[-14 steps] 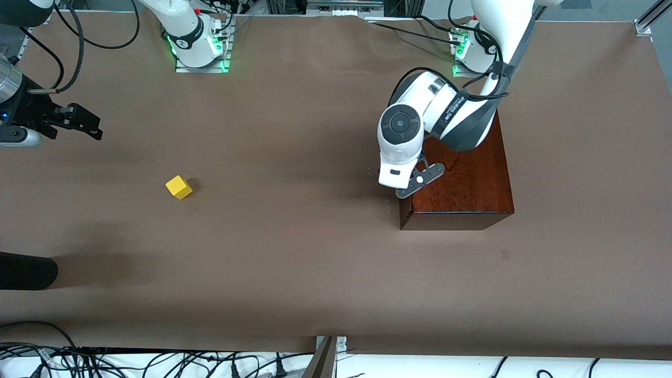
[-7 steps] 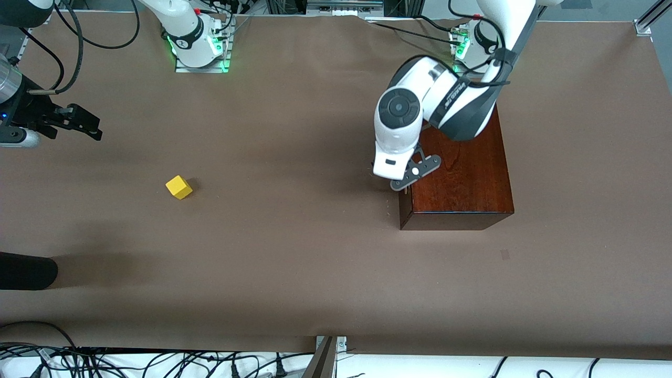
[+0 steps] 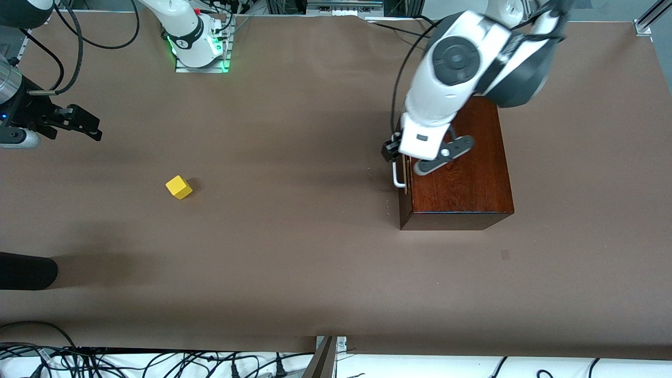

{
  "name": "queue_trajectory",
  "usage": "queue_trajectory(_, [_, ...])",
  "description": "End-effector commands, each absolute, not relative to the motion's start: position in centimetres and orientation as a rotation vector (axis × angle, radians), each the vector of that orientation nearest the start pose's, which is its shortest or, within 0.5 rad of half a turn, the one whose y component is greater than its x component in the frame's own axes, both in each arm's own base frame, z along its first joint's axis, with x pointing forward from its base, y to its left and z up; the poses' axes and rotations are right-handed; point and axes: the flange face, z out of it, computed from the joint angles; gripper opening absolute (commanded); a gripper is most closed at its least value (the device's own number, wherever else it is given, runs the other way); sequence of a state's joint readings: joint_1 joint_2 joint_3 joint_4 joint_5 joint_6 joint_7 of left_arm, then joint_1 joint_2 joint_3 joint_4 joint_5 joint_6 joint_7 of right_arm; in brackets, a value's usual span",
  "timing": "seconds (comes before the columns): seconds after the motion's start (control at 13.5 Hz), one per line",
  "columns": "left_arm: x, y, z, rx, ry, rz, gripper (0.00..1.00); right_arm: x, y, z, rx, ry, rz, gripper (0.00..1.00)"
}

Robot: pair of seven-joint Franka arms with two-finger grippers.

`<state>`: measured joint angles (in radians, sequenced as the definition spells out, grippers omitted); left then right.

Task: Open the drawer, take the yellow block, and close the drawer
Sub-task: 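Press the drawer fully closed with the left gripper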

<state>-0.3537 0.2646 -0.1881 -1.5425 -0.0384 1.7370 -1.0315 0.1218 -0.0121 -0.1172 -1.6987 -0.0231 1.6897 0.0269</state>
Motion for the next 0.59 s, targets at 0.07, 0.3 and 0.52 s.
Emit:
queue_trajectory(0.07, [54.0,-24.7,54.9,-3.129,-0.548,0.229,1.00,56.2,-0.2,58.7,-3.178,0.053,-0.009,1.00])
queue_trajectory(0.3, [53.1,-17.8,58.1,-3.150,-0.393,0.216,1.00,56.2,-0.3,58.7,-3.176,0.063,-0.009,1.00])
queue_trajectory(0.52, [52.1,-11.6,60.1,-3.166,-0.276,0.165,1.00,56.2,-0.2,58.7,-3.173,0.068,-0.009,1.00])
